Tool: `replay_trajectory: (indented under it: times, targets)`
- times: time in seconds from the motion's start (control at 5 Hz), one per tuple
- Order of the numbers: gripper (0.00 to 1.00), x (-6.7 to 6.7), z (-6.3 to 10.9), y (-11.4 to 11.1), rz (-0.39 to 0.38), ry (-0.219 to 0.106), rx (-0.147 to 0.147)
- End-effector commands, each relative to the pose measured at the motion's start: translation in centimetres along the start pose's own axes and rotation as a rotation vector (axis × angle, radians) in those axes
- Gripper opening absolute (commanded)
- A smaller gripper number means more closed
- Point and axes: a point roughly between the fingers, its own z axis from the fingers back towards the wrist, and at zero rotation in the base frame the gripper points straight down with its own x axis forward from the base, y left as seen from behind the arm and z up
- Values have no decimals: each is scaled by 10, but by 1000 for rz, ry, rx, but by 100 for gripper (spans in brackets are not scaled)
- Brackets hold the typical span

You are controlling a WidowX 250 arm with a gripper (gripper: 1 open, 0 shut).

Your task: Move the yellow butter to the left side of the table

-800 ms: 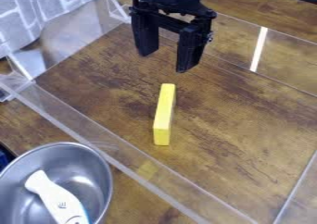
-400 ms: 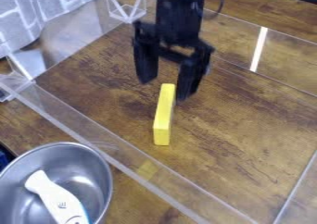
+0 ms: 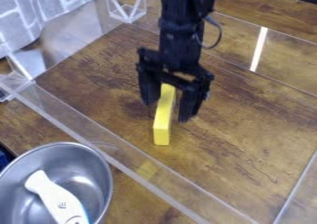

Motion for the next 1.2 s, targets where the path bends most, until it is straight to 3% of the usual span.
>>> replay_trajectory:
  times: [0.0, 0.2, 1.0]
  targets:
    - [100, 6, 1, 5, 17, -37, -10]
    - [0, 8, -3, 6, 21, -35, -18]
    - [0, 18, -8, 8, 47, -60, -58]
